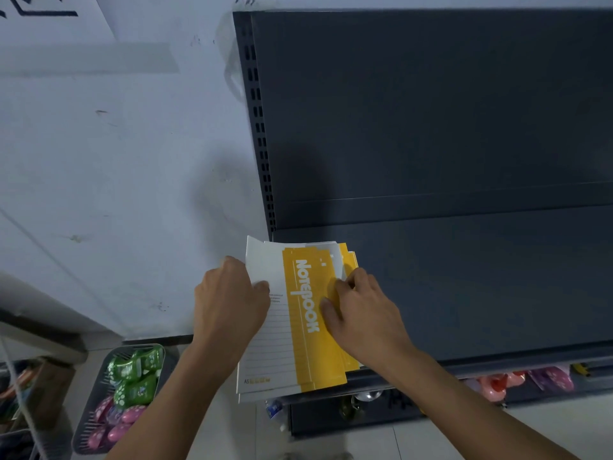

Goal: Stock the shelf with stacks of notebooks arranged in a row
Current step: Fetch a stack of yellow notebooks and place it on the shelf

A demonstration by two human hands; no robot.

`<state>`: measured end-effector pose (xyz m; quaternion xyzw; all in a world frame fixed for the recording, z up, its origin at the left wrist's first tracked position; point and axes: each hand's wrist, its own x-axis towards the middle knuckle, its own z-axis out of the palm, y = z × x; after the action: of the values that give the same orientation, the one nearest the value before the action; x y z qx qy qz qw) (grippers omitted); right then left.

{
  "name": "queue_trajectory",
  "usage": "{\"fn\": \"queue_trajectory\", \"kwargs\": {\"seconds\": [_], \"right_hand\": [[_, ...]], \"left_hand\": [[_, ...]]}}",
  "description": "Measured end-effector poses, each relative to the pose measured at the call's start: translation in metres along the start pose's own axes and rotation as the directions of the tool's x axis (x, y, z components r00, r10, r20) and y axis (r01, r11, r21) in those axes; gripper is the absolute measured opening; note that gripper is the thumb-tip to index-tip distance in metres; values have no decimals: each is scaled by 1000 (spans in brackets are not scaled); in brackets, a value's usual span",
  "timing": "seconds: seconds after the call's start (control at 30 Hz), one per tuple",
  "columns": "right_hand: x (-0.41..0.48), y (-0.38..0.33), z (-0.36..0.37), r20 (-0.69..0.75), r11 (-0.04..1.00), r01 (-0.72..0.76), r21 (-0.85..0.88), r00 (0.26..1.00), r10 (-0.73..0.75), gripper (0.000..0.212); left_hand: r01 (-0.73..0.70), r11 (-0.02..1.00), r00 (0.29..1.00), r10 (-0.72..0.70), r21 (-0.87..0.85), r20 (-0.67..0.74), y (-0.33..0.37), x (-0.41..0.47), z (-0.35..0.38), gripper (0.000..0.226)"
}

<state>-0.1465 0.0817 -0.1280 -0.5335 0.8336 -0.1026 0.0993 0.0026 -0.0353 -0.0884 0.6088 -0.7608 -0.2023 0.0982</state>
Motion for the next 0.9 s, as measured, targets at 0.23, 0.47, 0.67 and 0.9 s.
{"fn": "queue_trajectory", "kwargs": {"seconds": [0.23, 0.47, 0.67, 0.9], "right_hand": [[-1, -1, 0, -29, 1000, 16, -11, 999, -17, 42], [2, -2, -1, 0, 995, -45, 84, 999, 45, 38], [4, -2, -3, 15, 990, -77, 122, 997, 75, 35], [4, -3, -4, 16, 986, -92, 140, 996, 90, 37]], "left_hand": [[-71, 995, 997, 73, 71, -23, 3, -5, 1, 26], [-103, 991, 993, 99, 79, 57, 2, -4, 1, 27], [-94, 995, 992, 91, 27, 82, 4, -9, 2, 25], [-21, 999, 999, 22, -27, 44, 3, -12, -2, 24]]}}
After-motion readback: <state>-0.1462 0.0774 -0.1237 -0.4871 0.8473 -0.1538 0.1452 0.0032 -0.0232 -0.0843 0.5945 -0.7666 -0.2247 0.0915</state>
